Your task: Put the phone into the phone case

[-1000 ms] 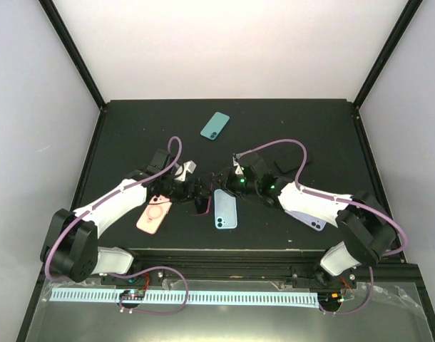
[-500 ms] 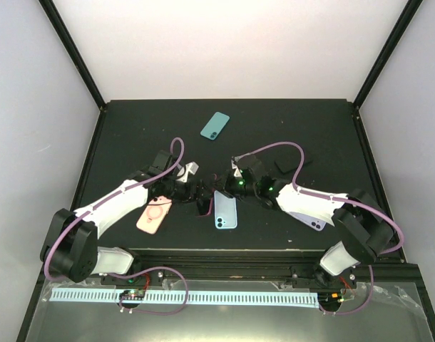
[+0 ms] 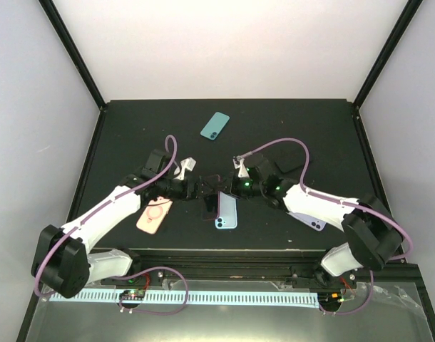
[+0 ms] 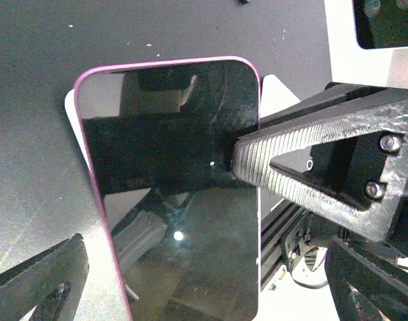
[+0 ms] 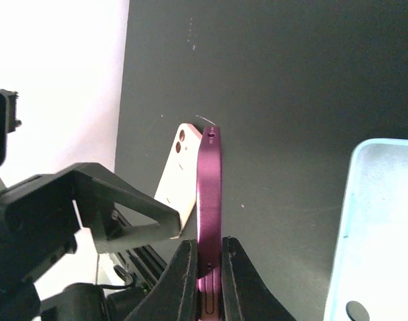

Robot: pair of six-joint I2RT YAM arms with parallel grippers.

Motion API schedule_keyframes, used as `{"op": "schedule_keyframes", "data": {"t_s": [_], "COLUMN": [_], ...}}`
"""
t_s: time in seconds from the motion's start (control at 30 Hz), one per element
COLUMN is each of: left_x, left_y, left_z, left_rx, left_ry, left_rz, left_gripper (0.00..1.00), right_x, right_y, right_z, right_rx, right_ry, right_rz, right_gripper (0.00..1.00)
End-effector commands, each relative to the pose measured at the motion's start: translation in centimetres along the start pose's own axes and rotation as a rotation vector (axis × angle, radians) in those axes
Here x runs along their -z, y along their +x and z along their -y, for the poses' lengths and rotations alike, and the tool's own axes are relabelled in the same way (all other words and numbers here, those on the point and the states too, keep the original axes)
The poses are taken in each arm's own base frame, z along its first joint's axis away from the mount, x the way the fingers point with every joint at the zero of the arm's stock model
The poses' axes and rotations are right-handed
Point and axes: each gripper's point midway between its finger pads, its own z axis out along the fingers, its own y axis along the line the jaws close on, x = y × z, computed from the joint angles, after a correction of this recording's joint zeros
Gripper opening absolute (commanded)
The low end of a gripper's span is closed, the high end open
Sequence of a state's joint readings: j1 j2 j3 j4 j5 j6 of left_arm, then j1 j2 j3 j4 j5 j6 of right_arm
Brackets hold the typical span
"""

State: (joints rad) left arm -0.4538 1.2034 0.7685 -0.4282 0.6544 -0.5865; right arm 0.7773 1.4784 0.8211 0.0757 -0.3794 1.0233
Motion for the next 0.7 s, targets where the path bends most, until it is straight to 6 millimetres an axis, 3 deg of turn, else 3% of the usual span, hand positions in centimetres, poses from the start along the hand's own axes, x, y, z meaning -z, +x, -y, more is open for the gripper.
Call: {"op": "schedule_keyframes", "data": {"t_s": [0.0,0.27,0.43,0.67], "left_x": [0.4,-0.5,-1.8,-3.6], "left_y": [-0.8,-0.5,-0.2,0.6], "left_z": [0.3,-2.6,-3.5,-5.4], "left_rx": [-0.031,-0.017,0.001,0.04], "left_ry": [-0.013,-0.106,-0.091,-0.097], "left_rz": [0.039,0.056,0.047,0.012], "left_gripper": [0.97,0.87,0.83,0.79], "right_x": [1.7,3.6,2.6,1.2], "right_y": [0.0,-0.4,0.1,-0.7], "right_z": [0.0,2.2,3.3,5.0], "right_rx": [0.089,0.133,0.139,0.101], "right_ry": [-0.022,0.013,0.026,0.017], "right_rz": [-0.038,-0.086,-0.146,-0.147], "right_gripper": [0.01,0.01,0.01,0.01]}}
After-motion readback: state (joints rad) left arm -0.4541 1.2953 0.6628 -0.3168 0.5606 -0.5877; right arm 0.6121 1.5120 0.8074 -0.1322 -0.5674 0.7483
